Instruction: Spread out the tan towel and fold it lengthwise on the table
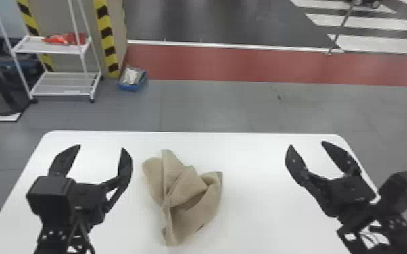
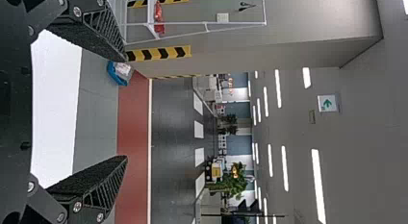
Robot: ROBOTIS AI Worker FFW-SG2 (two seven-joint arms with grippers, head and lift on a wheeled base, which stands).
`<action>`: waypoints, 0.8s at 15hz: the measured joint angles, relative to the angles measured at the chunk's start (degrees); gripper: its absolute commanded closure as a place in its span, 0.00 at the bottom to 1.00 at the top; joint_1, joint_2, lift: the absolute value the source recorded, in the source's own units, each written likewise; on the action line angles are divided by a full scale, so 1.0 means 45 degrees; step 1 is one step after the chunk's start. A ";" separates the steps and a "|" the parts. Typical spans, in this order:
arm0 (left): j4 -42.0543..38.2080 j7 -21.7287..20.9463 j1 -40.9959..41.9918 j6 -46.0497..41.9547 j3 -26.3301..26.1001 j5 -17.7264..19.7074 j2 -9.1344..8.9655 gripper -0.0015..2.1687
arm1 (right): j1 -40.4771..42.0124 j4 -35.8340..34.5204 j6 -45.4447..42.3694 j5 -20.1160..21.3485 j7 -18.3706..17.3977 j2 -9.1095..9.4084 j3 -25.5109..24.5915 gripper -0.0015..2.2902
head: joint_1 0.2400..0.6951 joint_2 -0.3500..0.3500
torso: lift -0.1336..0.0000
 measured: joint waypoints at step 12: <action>-0.0033 -0.0039 0.0396 -0.0073 0.0017 0.0185 0.0028 0.07 | -0.0181 0.0406 -0.0206 0.0037 0.0078 0.0000 -0.0146 0.08 | 1.00 0.34 | 1.00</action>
